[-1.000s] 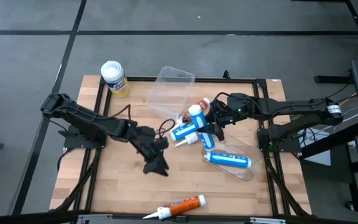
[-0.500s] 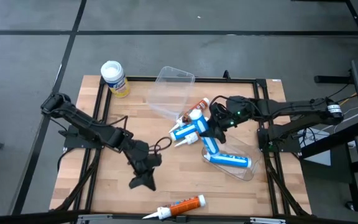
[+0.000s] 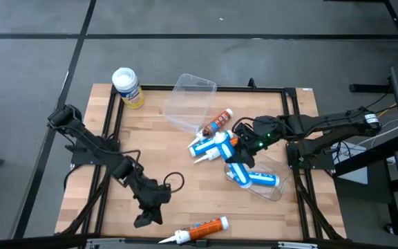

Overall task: Pick & place silicon tubes, Sealant and Lysol wipes
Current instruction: Put the left blue sealant into the transparent bin, then move the orange sealant to the center of the table

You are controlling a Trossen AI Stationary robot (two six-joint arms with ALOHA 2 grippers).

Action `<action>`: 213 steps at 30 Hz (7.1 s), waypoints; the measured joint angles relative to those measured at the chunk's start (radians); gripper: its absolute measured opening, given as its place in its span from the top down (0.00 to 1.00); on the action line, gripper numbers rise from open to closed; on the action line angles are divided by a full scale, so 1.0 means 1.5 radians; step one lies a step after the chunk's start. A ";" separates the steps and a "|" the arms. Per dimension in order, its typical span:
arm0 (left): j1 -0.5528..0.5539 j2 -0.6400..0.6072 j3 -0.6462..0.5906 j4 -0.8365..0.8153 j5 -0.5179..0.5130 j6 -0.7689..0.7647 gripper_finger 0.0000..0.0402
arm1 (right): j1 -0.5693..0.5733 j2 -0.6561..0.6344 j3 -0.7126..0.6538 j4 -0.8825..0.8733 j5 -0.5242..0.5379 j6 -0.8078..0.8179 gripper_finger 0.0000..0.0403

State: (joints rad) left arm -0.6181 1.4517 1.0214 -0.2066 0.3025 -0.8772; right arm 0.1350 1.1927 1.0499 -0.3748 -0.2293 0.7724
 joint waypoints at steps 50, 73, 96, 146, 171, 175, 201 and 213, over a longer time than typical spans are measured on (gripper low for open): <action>-0.005 0.096 -0.001 -0.025 -0.414 -0.002 0.99 | 0.066 0.107 0.069 -0.510 0.115 -0.151 0.46; -0.005 0.096 -0.001 -0.025 -0.422 0.000 0.99 | 0.065 0.146 -0.080 -0.459 0.087 -0.186 0.46; -0.005 0.096 -0.001 -0.025 -0.456 0.000 0.99 | 0.064 0.145 -0.084 -0.432 0.093 -0.092 0.17; 0.066 0.096 -0.001 0.135 -0.266 0.006 0.99 | 0.117 -0.749 -0.696 0.619 0.106 -0.414 0.16; -0.049 0.173 0.029 0.191 -0.147 0.012 0.99 | 0.117 -0.793 -0.695 0.529 0.147 -0.414 0.16; -0.055 0.202 0.063 0.162 -0.118 0.022 1.00 | 0.117 -0.793 -0.695 0.528 0.146 -0.414 0.16; -0.071 0.394 0.166 0.073 0.007 0.094 1.00 | 0.117 -0.792 -0.695 0.428 0.145 -0.414 0.16; -0.049 0.316 0.164 -0.235 -0.328 -0.030 1.00 | 0.117 -0.792 -0.695 0.372 0.145 -0.414 0.16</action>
State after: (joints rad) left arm -0.6913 1.9250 1.2678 -0.5591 -0.1893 -0.9227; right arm 0.3103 0.0044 0.0074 0.1831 -0.0122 0.1520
